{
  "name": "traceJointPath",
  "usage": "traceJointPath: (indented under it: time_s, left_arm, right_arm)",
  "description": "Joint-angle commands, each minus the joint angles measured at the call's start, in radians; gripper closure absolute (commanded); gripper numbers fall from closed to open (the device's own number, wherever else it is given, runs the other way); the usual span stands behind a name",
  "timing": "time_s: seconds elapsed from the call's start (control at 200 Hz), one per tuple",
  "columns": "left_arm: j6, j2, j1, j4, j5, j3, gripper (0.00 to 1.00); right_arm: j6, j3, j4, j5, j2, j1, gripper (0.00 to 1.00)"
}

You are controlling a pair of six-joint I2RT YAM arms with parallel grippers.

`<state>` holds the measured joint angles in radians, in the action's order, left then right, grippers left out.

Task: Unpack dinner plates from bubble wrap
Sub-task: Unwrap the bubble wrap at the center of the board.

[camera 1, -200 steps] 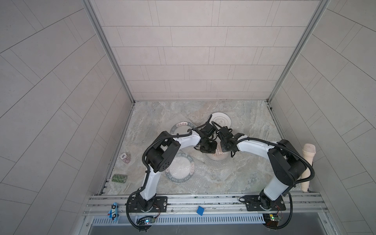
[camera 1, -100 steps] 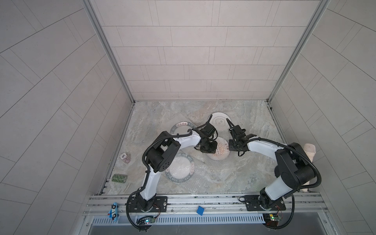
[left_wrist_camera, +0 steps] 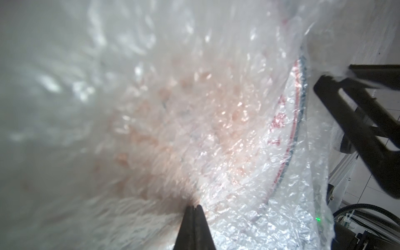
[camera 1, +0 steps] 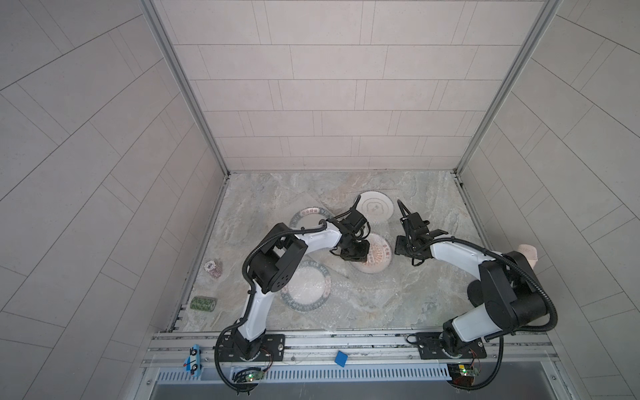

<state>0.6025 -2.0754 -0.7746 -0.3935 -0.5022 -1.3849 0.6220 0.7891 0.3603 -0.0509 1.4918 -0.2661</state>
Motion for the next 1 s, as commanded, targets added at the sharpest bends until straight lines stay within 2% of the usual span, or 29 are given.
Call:
traceJointPath:
  time_s: [0.0,0.06,0.205,0.3,0.4,0.45,0.525,0.65,0.951,0.996]
  left_arm:
    - [0.001,-0.053,-0.004,-0.094,0.033,0.044,1.0]
    - [0.002,-0.051,-0.003,-0.089,0.028,0.043,1.0]
    - [0.0,-0.052,-0.002,-0.088,0.021,0.038,1.0]
    - [0.001,-0.047,-0.002,-0.082,0.006,0.039,1.0]
    - [0.0,-0.04,0.0,-0.073,-0.011,0.039,0.99]
    - [0.0,-0.04,0.0,-0.074,-0.013,0.038,1.0]
    - [0.003,-0.036,0.0,-0.073,-0.006,0.038,1.0]
    - [0.003,-0.037,0.0,-0.077,0.007,0.047,1.0]
    - [-0.003,-0.036,0.001,-0.084,0.016,0.058,1.0]
    - [-0.005,-0.038,0.001,-0.085,0.016,0.054,1.0]
  right_arm:
    - [0.034,0.021,0.095,-0.112,-0.082,0.024,0.34]
    - [0.038,0.025,0.124,-0.13,-0.114,0.047,0.3]
    - [0.028,0.033,0.17,-0.139,-0.189,0.073,0.28]
    - [-0.024,0.039,0.142,-0.048,-0.233,0.055,0.31]
    - [-0.083,0.068,0.088,0.11,-0.223,-0.003,0.32]
    - [-0.094,0.082,0.061,0.193,-0.192,-0.025,0.36]
    - [-0.093,0.086,0.025,0.288,-0.115,-0.037,0.46]
    - [-0.092,0.077,-0.019,0.326,0.01,-0.036,0.62]
    - [-0.092,0.044,-0.09,0.331,0.109,0.001,0.66]
    - [-0.093,0.044,-0.097,0.346,0.121,0.004,0.7]
